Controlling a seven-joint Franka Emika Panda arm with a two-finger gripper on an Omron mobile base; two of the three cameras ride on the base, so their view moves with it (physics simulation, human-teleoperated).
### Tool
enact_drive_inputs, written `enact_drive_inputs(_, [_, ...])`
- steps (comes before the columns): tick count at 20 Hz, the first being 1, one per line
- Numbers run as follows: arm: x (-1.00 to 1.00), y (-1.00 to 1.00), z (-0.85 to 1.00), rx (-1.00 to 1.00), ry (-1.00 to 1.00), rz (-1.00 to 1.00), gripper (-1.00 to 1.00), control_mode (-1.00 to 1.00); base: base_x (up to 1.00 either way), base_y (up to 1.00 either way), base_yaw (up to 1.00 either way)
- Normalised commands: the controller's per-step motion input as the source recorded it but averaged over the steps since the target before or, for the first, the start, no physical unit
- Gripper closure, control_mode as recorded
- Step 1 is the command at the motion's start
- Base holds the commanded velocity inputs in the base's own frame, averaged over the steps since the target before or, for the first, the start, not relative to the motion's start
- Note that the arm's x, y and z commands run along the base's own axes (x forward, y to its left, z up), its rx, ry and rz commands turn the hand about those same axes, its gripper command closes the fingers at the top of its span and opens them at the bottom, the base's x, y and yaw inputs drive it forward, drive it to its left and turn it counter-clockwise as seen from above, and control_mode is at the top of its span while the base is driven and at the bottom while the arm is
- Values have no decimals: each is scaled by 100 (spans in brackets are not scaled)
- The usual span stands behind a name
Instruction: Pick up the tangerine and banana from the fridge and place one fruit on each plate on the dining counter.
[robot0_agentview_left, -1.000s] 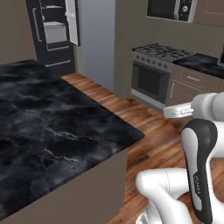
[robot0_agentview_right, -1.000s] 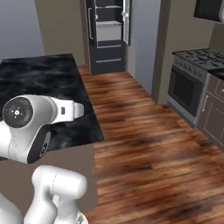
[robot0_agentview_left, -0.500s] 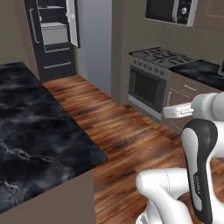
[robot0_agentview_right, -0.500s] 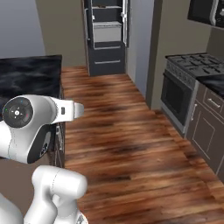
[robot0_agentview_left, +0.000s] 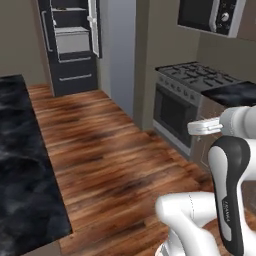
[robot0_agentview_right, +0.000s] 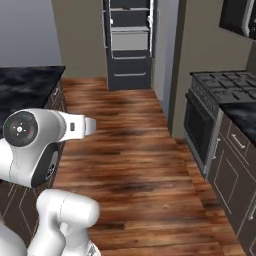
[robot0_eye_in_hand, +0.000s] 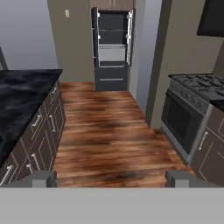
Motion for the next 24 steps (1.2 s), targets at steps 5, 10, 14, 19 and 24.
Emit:
enact_drive_inputs(5, [0, 0, 0, 0, 0, 0, -100, 100, 100, -67, 31])
enact_drive_inputs(10, [0, 0, 0, 0, 0, 0, -100, 100, 100, -64, 32])
enact_drive_inputs(14, [0, 0, 0, 0, 0, 0, -100, 100, 100, -60, 30])
enact_drive_inputs(19, [0, 0, 0, 0, 0, 0, -100, 100, 100, -45, 23])
enact_drive_inputs(24, [0, 0, 0, 0, 0, 0, -100, 100, 100, -33, 14])
